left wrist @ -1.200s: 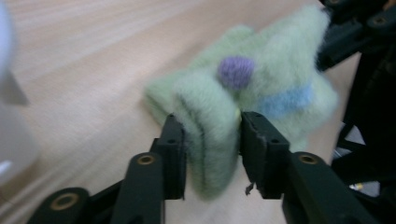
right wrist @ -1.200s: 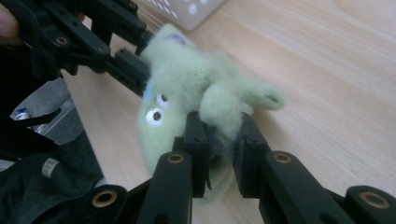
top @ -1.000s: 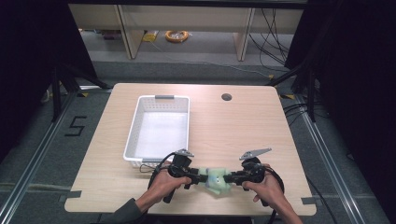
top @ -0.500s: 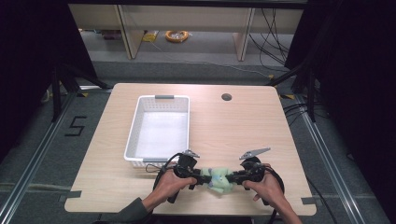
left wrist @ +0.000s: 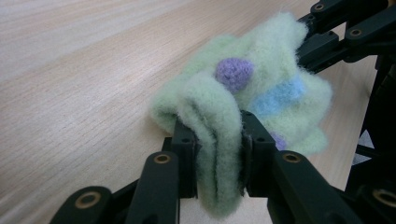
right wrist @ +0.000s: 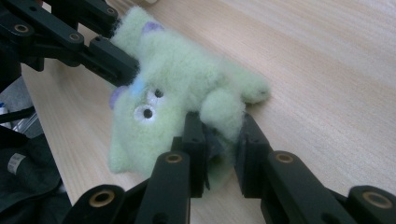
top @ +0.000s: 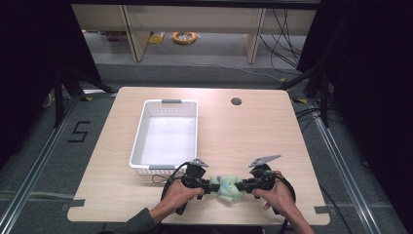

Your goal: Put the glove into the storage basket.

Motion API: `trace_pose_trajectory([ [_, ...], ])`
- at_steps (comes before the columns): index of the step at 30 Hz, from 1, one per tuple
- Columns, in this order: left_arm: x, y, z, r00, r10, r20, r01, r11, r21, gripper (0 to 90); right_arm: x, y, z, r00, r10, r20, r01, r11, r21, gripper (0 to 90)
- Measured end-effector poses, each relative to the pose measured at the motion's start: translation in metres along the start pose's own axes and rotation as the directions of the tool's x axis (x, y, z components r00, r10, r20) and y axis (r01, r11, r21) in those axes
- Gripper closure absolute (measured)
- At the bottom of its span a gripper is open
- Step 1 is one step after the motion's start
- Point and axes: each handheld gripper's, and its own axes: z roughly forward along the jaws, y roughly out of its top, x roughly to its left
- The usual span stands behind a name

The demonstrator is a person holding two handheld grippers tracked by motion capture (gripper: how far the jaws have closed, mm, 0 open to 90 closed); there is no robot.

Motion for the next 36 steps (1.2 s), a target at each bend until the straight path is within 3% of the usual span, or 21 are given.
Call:
trace_pose_trajectory([
  [2, -0.001, 0.000, -0.002, 0.9999, 0.011, 0.009, -0.011, 0.9999, 0.003, 72.9, 0.003, 0.000, -0.001, 0.9999, 0.012, -0.008, -0.012, 1.000, -0.002, 78.1],
  [3, -0.003, -0.001, -0.003, 1.0000, 0.007, 0.002, -0.007, 0.9996, -0.028, 73.4, 0.002, 0.001, -0.003, 0.9999, -0.010, -0.007, 0.010, 1.000, -0.007, 78.4],
  [5, -0.003, 0.000, -0.006, 0.9998, 0.012, 0.018, -0.012, 0.9999, -0.007, 73.5, 0.003, 0.001, -0.004, 0.9999, -0.013, -0.006, 0.013, 1.000, -0.008, 78.5],
  [7, -0.006, 0.002, -0.011, 0.9997, 0.014, 0.020, -0.014, 0.9997, -0.022, 73.7, 0.004, 0.002, -0.005, 0.9997, -0.022, -0.006, 0.022, 1.000, -0.017, 78.5],
  [8, -0.007, 0.003, -0.015, 0.9995, 0.020, 0.024, -0.020, 0.9995, -0.026, 73.8, 0.007, 0.004, -0.009, 0.9996, -0.027, -0.013, 0.026, 0.999, -0.022, 78.6],
  [9, -0.010, 0.005, -0.018, 0.9998, 0.016, 0.013, -0.015, 0.9982, -0.059, 73.7, 0.009, 0.007, -0.013, 0.9994, -0.031, -0.016, 0.031, 0.999, -0.028, 78.6],
  [13, -0.016, 0.014, -0.035, 0.9992, 0.029, 0.028, -0.027, 0.9973, -0.069, 73.6, 0.015, 0.014, -0.022, 0.9991, -0.037, -0.023, 0.035, 0.998, -0.045, 78.6],
  [14, -0.021, 0.020, -0.045, 0.9990, 0.037, 0.025, -0.035, 0.9958, -0.085, 73.6, 0.020, 0.023, -0.031, 0.9983, -0.051, -0.028, 0.049, 0.997, -0.053, 78.6],
  [15, -0.021, 0.020, -0.045, 0.9990, 0.037, 0.025, -0.035, 0.9958, -0.085, 73.6, 0.020, 0.026, -0.034, 0.9969, -0.074, -0.026, 0.072, 0.996, -0.056, 78.6],
  [16, -0.018, 0.025, -0.051, 0.9941, 0.104, 0.030, -0.101, 0.9904, -0.094, 73.5, 0.023, 0.031, -0.038, 0.9966, -0.081, -0.017, 0.079, 0.994, -0.070, 78.5],
  [18, -0.025, 0.032, -0.065, 0.9992, 0.039, 0.010, -0.038, 0.9943, -0.100, 73.5, 0.026, 0.036, -0.041, 0.9968, -0.073, -0.032, 0.070, 0.995, -0.076, 78.5],
  [19, -0.024, 0.039, -0.075, 0.9984, 0.056, 0.001, -0.056, 0.9916, -0.117, 73.3, 0.030, 0.048, -0.047, 0.9952, -0.097, -0.016, 0.095, 0.992, -0.086, 78.5],
  [24, -0.021, 0.050, -0.095, 0.9973, 0.062, -0.039, -0.066, 0.9898, -0.126, 73.1, 0.041, 0.073, -0.052, 0.9944, -0.104, -0.018, 0.102, 0.991, -0.087, 78.4],
  [27, -0.014, 0.055, -0.110, 0.9963, 0.052, -0.068, -0.061, 0.9884, -0.139, 73.0, 0.049, 0.101, -0.047, 0.9886, -0.149, -0.021, 0.147, 0.985, -0.088, 78.4],
  [29, -0.009, 0.057, -0.118, 0.9959, 0.042, -0.080, -0.054, 0.9876, -0.147, 73.0, 0.051, 0.105, -0.046, 0.9887, -0.149, -0.020, 0.147, 0.986, -0.085, 78.4],
  [33, 0.005, 0.056, -0.136, 0.9931, 0.012, -0.117, -0.031, 0.9863, -0.162, 72.8, 0.061, 0.132, -0.035, 0.9831, -0.181, -0.029, 0.179, 0.982, -0.069, 78.4],
  [36, 0.012, 0.054, -0.142, 0.9927, -0.003, -0.121, -0.017, 0.9864, -0.163, 72.8, 0.065, 0.142, -0.028, 0.9794, -0.200, -0.031, 0.197, 0.978, -0.063, 78.4],
])
